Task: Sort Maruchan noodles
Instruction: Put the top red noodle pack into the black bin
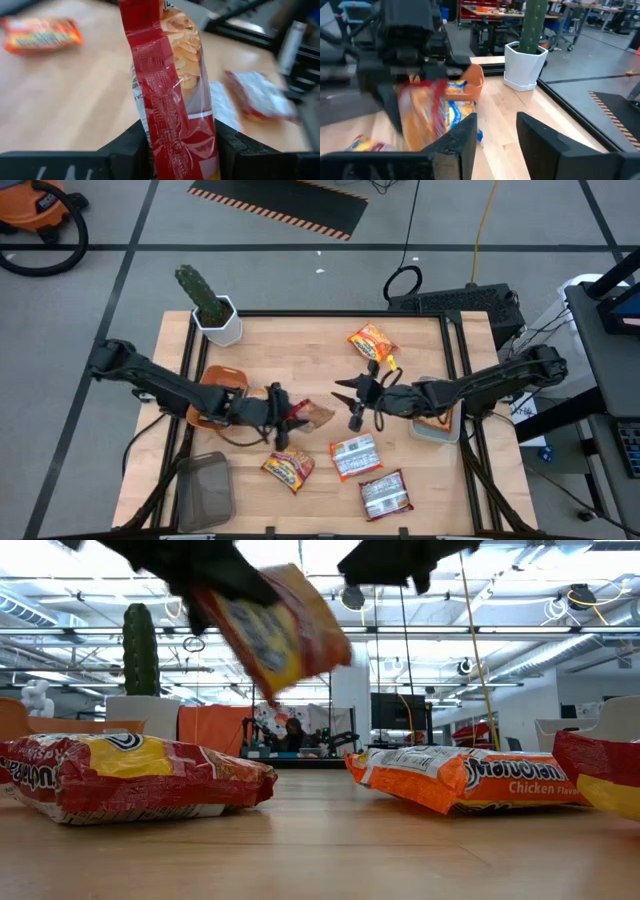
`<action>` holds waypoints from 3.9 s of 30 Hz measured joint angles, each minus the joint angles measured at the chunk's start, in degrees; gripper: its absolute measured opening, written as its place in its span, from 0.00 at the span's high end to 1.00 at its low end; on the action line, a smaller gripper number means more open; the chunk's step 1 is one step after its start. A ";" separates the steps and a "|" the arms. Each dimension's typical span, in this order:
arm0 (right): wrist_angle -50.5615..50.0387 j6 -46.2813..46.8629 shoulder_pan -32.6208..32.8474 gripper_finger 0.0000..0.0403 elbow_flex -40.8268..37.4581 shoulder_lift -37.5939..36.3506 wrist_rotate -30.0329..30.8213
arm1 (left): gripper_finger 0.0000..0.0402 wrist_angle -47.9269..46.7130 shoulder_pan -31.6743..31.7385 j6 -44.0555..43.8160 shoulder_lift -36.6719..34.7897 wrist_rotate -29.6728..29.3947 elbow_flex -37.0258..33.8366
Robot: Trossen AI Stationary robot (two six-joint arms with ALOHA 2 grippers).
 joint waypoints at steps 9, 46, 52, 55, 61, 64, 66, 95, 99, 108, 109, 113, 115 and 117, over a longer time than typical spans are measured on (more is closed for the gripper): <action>-8.21 -0.02 4.69 0.67 0.00 -6.24 -0.72 | 0.65 -16.22 -9.23 -14.20 -14.18 3.00 0.00; -11.57 2.58 6.78 0.67 -0.02 -7.57 -4.54 | 0.70 -46.27 -37.61 -45.93 -23.57 17.41 0.00; -11.70 2.95 8.46 0.67 -0.02 -7.57 -4.54 | 0.70 -46.27 -40.56 -48.66 -18.48 17.49 0.00; -11.69 2.98 9.30 0.67 -0.02 -7.57 -4.52 | 0.65 -46.25 -41.70 -52.39 -16.08 17.48 0.00; -11.48 4.13 9.65 0.67 -0.02 -7.57 -4.48 | 0.57 -45.33 -44.10 -56.02 -12.00 17.54 0.00; -11.17 4.36 9.63 0.67 -0.02 -7.57 -4.45 | 0.56 -44.89 -44.92 -57.32 -10.29 17.42 0.00; -10.86 4.30 9.63 0.67 -0.02 -7.55 -4.45 | 0.56 -45.10 -45.29 -57.40 -9.43 17.42 0.00; -8.69 1.45 9.47 0.67 -0.02 -7.55 -4.28 | 0.88 -48.43 -45.11 -52.07 -17.69 23.48 0.02; -8.69 1.45 9.47 0.67 -0.02 -7.55 -4.28 | 0.91 -45.26 -45.13 -51.47 -19.84 27.45 0.02; -7.87 1.45 9.47 0.67 -0.02 -7.55 -4.28 | 0.91 -39.53 -44.35 -44.20 -19.47 26.16 0.02; -7.83 1.42 9.47 0.67 0.00 -7.55 -4.28 | 0.91 -39.80 -44.36 -44.20 -18.88 26.13 0.02; -7.83 1.29 9.47 0.67 -0.02 -7.55 -4.28 | 0.91 -40.00 -44.37 -46.39 -16.25 25.91 0.02; -7.83 1.25 9.47 0.67 -0.02 -7.55 -4.28 | 0.91 -40.02 -44.36 -46.58 -15.62 25.83 0.02; -7.83 1.23 9.47 0.67 -0.02 -7.55 -4.28 | 0.91 -40.83 -44.35 -47.03 -15.13 25.51 0.02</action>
